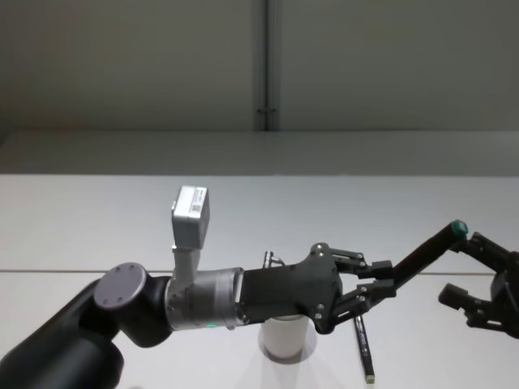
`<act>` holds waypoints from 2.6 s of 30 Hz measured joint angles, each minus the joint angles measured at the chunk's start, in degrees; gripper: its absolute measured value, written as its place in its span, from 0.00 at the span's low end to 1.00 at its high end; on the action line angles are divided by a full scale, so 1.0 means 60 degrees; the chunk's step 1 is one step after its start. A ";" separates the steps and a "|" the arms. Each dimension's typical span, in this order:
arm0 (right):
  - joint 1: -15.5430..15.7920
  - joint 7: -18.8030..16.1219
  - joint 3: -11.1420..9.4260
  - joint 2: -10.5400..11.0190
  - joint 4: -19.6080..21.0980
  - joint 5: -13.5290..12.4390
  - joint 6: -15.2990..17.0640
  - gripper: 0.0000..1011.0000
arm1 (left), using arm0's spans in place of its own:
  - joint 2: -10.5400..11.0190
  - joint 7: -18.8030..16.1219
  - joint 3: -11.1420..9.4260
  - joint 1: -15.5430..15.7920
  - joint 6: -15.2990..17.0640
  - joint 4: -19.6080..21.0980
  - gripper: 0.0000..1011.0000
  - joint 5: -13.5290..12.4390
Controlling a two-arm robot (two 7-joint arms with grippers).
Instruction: Place the pen into the pen holder.
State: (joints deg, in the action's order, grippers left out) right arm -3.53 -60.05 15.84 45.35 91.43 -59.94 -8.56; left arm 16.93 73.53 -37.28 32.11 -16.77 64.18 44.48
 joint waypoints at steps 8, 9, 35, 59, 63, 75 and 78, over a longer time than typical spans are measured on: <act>-0.0147 -0.0173 0.0217 0.0040 0.0041 -0.0106 0.0011 0.99 | 0.0000 0.0000 0.0000 0.0000 0.0000 0.0000 0.16 0.0000; -0.0158 -0.0172 0.0234 0.0034 0.0050 -0.0113 0.0010 0.99 | 0.0001 0.0000 0.0000 0.0000 0.0000 0.0000 0.16 0.0000; -0.0518 0.0043 0.0734 -0.0220 0.0407 -0.0115 -0.0092 0.99 | 0.0001 0.0000 0.0000 0.0000 0.0000 0.0000 0.16 0.0000; -0.0721 0.0555 0.0930 -0.0415 0.0425 0.0452 -0.0316 0.99 | 0.0001 0.0000 0.0000 0.0000 0.0000 0.0000 0.16 0.0000; -0.0725 0.0592 0.0918 -0.0434 0.0425 0.0452 -0.0315 0.99 | 0.0000 0.0000 0.0000 0.0000 0.0000 0.0000 0.16 0.0000; -0.0718 0.0592 0.0907 -0.0431 0.0422 0.0455 -0.0302 0.99 | 0.0000 0.0000 0.0000 0.0000 0.0000 0.0000 0.16 0.0000; -0.0716 0.0591 0.0907 -0.0429 0.0420 0.0455 -0.0301 0.93 | 0.0000 0.0000 0.0000 0.0000 0.0000 0.0000 0.16 0.0000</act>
State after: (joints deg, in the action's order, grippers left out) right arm -7.83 -56.51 21.28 42.78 93.95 -57.21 -10.37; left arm 16.93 73.53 -37.28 32.11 -16.77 64.18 44.48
